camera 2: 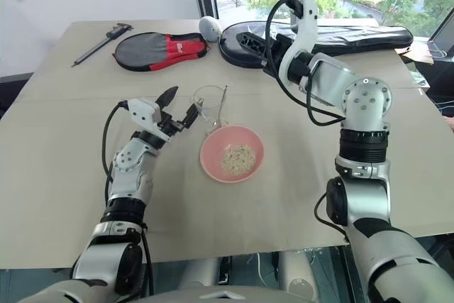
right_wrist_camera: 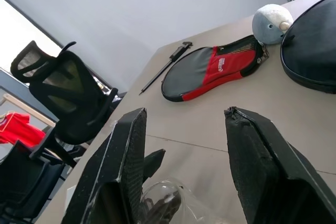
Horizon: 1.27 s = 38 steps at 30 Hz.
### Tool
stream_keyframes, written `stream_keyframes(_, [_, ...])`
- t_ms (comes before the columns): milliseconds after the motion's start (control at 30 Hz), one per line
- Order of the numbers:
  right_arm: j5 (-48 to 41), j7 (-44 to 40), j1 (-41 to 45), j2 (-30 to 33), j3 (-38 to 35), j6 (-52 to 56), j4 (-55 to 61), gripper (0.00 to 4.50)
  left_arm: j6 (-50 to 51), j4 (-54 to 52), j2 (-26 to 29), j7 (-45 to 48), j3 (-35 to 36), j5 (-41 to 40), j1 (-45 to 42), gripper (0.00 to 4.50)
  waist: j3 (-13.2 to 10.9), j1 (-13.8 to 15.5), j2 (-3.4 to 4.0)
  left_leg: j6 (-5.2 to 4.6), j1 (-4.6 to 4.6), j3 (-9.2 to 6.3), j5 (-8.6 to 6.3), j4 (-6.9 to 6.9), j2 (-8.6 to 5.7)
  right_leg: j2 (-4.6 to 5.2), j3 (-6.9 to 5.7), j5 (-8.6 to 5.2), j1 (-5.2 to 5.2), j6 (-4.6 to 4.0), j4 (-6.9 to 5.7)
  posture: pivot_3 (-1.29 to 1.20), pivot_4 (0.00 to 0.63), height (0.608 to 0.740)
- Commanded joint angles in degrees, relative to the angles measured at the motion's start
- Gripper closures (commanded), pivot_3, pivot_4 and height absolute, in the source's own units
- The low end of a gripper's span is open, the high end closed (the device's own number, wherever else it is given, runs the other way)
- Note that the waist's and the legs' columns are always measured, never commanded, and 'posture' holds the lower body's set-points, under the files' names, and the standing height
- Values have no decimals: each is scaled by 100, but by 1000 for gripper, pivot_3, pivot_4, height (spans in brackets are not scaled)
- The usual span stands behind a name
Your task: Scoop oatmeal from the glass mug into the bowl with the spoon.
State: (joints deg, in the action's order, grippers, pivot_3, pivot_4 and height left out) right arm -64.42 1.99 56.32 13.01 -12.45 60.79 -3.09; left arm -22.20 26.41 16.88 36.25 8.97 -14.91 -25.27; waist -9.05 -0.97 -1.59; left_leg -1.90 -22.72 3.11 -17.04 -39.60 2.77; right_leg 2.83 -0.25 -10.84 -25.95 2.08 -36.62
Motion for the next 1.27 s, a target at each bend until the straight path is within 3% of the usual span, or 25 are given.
stream_keyframes(33, [14, -241, -119, 159, -204, -118, 363, 2102, 134, -648, 107, 24, 17, -103, 326, 501, 0, 5, 0, 0, 0, 0, 0, 2, 0, 0, 0, 0, 0, 0, 2, 0, 150, 740])
stream_keyframes(267, [877, -1282, -1316, 897, 112, -722, 1242, 2102, 811, -1949, 439, 26, 93, -260, 1338, 501, 0, 20, 1, 0, -4, -4, -1, 7, 1, 2, -4, 0, 2, 0, 15, 0, 150, 740])
stream_keyframes(533, [2343, -3061, -3677, 1936, 440, -2345, 2081, 2102, 1704, -3248, 924, 89, 298, -575, 2679, 501, 0, 22, 1, -1, 3, -15, -1, 14, 1, 1, -10, -2, 10, 1, 21, 0, 150, 740])
stream_keyframes(700, [2941, -4023, -5411, 2162, 324, -3544, 2359, 2102, 2286, -3903, 1149, -65, 282, -378, 3652, 501, 0, 34, 8, 0, 19, -21, -2, 17, 1, 1, -16, -4, 31, 0, 31, 0, 150, 740])
stream_keyframes(800, [3744, -4677, -6259, 2463, 464, -4662, 2143, 2102, 2520, -4266, 1190, -119, 232, -288, 4228, 501, 0, 33, 9, -1, 26, -20, -1, 15, 0, 1, -3, -10, 32, -2, 36, 0, 150, 740])
stream_keyframes(967, [3670, -4819, -6572, 2194, 194, -5182, 1902, 2102, 2698, -4673, 1170, -164, 207, -247, 4691, 501, 0, 15, 9, 0, 99, -14, -2, 16, 10, -8, 13, -34, 83, 3, 34, 0, 150, 740])
stream_keyframes(1267, [3868, -5038, -6721, 2086, 172, -5635, 1458, 2102, 2618, -4956, 1087, -295, 261, -118, 4979, 501, 5, 54, 17, 0, 94, -6, -2, 20, 8, -11, 14, -34, 80, -3, 32, 0, 150, 740])
